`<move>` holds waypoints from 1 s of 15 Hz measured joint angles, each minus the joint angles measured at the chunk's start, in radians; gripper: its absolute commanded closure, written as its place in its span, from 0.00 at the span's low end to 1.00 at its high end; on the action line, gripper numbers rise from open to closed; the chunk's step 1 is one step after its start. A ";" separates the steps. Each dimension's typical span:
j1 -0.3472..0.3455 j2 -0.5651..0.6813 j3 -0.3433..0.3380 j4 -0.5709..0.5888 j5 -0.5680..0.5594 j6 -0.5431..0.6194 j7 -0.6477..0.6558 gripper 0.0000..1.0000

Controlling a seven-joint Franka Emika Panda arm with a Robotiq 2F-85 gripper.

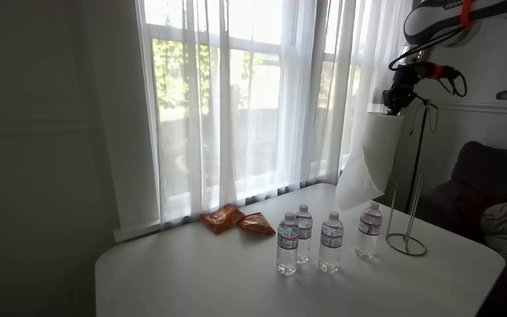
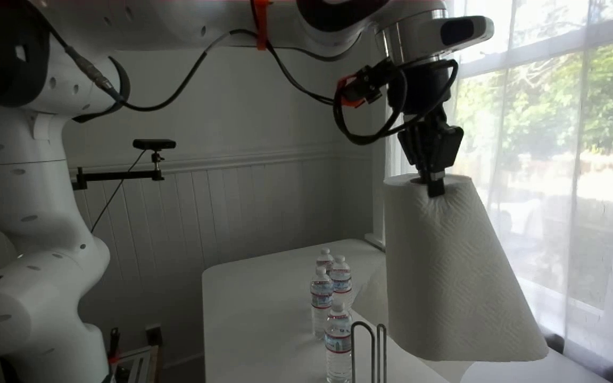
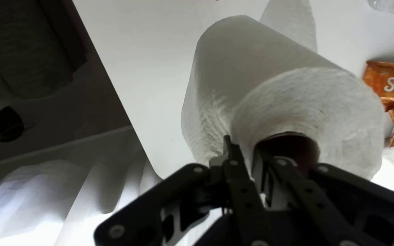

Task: Remove the paper towel roll from the holder

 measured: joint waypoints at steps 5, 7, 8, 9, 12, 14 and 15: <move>-0.010 0.008 -0.002 -0.102 0.026 0.114 -0.038 0.97; -0.019 0.010 -0.006 -0.142 0.029 0.137 -0.080 0.97; -0.025 0.011 -0.007 -0.161 0.032 0.141 -0.102 0.87; -0.030 0.011 -0.009 -0.181 0.033 0.144 -0.122 0.87; -0.037 0.011 -0.011 -0.212 0.033 0.155 -0.144 0.87; -0.037 0.011 -0.011 -0.213 0.034 0.158 -0.146 0.97; -0.037 0.012 -0.011 -0.213 0.033 0.158 -0.146 0.97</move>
